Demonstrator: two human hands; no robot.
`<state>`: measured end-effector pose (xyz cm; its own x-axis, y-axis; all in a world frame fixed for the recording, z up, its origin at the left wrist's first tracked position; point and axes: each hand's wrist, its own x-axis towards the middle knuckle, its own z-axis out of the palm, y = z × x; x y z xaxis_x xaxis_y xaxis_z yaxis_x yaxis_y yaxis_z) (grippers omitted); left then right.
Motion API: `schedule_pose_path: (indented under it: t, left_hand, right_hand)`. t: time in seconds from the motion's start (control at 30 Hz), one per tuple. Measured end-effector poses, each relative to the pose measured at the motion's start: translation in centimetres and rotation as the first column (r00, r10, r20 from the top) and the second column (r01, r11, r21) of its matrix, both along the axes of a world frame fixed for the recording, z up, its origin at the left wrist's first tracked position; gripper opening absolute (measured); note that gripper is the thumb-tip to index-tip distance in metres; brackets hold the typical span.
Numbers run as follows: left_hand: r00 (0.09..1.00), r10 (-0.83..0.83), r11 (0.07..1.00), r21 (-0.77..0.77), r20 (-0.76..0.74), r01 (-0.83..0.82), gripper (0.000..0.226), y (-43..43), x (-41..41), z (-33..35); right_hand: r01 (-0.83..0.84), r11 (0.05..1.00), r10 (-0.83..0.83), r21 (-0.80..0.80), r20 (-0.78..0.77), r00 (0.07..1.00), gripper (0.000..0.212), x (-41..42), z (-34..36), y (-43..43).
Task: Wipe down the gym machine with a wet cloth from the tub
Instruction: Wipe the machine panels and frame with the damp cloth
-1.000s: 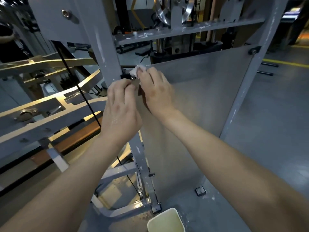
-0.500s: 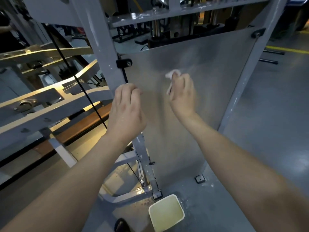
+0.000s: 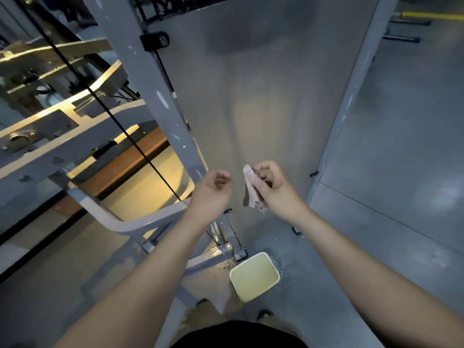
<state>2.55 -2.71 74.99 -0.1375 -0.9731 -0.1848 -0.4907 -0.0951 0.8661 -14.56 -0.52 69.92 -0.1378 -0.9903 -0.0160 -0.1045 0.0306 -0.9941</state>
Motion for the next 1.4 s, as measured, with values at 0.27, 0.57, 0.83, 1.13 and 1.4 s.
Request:
schedule_pose_path:
  t: [0.27, 0.57, 0.83, 1.13, 1.4]
  left_hand:
    - [0.979, -0.166, 0.984, 0.036, -0.121, 0.172, 0.024, 1.1, 1.5, -2.3]
    - [0.966, -0.173, 0.966, 0.159, -0.191, 0.204, 0.03, 0.7, 10.1, -3.9]
    - [0.959, -0.207, 0.905, 0.334, -0.194, 0.263, 0.021, 0.9, 16.7, -7.1]
    - [0.89, -0.343, 0.776, 0.443, -0.301, 0.449, 0.022, 3.0, 18.4, -12.2]
    - [0.826, -0.178, 0.764, 0.454, -0.535, 0.459, 0.04, 5.2, 17.3, -13.6]
  right_hand:
    - [-0.063, 0.985, -0.011, 0.161, 0.427, 0.904, 0.038, 2.9, -0.1, 3.1]
    - [0.008, 0.983, -0.016, 0.182, 0.042, 0.999, 0.018, 7.6, -0.2, 4.2]
    - [0.195, 0.933, -0.227, 0.304, 0.073, 0.971, 0.005, 12.5, -1.9, 4.8]
    - [0.291, 0.876, -0.259, 0.384, -0.133, 0.957, 0.015, 16.2, -4.9, 9.2]
    - [0.058, 0.906, 0.062, 0.42, -0.266, 0.962, 0.024, 16.7, -4.5, 13.1]
